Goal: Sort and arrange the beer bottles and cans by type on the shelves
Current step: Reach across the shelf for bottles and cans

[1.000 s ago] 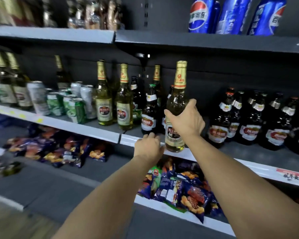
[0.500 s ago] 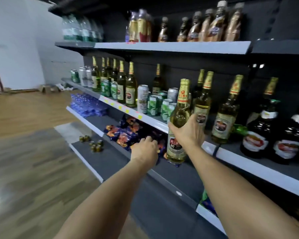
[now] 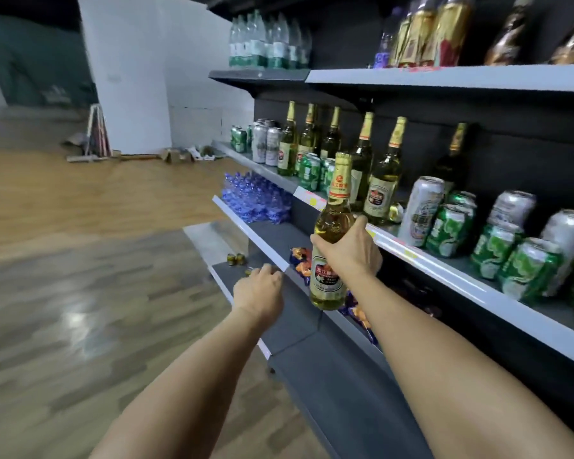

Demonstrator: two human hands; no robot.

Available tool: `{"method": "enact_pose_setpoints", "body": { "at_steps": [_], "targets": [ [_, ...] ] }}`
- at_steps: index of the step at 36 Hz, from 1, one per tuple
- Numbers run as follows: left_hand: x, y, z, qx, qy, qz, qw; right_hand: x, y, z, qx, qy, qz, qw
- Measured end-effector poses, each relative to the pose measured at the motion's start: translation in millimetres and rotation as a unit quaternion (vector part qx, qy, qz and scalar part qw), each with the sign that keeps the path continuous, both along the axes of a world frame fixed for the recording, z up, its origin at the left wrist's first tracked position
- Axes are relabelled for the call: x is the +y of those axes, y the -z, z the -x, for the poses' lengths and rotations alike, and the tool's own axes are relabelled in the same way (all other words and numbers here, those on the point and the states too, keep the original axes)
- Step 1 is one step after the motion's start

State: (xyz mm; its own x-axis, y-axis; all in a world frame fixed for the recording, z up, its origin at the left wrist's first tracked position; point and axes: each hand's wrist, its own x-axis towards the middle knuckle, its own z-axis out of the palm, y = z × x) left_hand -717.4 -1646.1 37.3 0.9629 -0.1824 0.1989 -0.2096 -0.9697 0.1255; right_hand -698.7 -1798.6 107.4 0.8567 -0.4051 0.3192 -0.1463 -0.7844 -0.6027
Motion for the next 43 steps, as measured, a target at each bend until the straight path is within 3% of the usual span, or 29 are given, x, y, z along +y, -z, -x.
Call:
{"method": "enact_pose_setpoints", "body": {
  "at_steps": [5,16,24,33,39,43],
  "targets": [
    [31.8,5.4,-73.4,-0.008,-0.018,-0.008,1.000,31.2,1.3,-76.0,0.003,-0.025,0.004,1.000],
    [81.8,-38.8,-245.6,-0.025,-0.062,-0.028,0.997,72.9,-30.0,-268.5,-0.026,-0.061,-0.006,0.998],
    [130.5,-36.9,-353.9,0.009,-0.067,-0.034,0.997,114.3,-42.3,-386.0,-0.034,-0.057,-0.021,0.998],
    [201.9,-33.5,-509.3,-0.051,-0.035,-0.035,0.997,186.6,-43.8,-524.6,-0.077,-0.027,-0.045,0.996],
    [252.5,-43.4,-616.3,-0.023,0.018,-0.025,0.999,240.0,-61.1,-617.3,-0.073,-0.009,-0.060,0.995],
    [264.8,-46.4,-679.8,0.000,0.040,0.054,0.998,266.7,-64.8,-674.0,-0.066,0.006,-0.050,0.997]
  ]
}}
